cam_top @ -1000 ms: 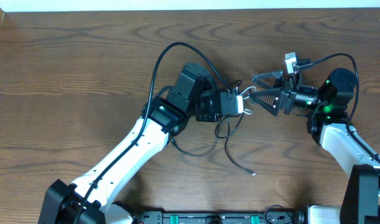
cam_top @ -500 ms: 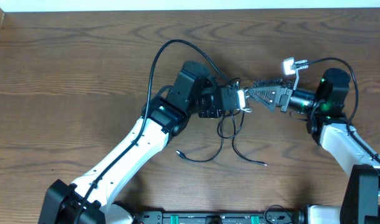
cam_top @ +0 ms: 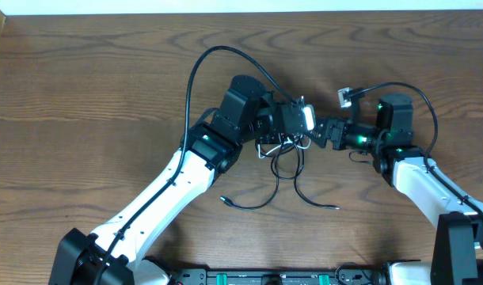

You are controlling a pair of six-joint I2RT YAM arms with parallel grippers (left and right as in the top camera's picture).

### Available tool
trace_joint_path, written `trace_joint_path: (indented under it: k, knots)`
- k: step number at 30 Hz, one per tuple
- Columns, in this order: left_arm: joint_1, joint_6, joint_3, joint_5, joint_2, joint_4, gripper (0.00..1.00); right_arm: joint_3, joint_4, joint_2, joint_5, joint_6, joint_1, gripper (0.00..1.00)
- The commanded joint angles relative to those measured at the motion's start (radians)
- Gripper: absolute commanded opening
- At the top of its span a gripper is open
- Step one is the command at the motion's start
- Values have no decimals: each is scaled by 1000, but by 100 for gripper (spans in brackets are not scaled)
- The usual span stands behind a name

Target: Untangle cables

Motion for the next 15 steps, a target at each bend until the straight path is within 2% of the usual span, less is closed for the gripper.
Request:
trace_joint_path:
  k: [1,7,11,15]
  knots:
    - [3,-67,23,-51,-2,39,7,1,-42,0,81,-100,16,85]
    - [3,-151,23,-54,-2,113,7,1,-118,0,203,-124,23,83]
    - [3,-154,23,-54,-2,126,7,1,-133,0,261,-123,23,75]
    - [3,-157,23,-54,-2,109,8,1,-128,0,266,-124,23,75]
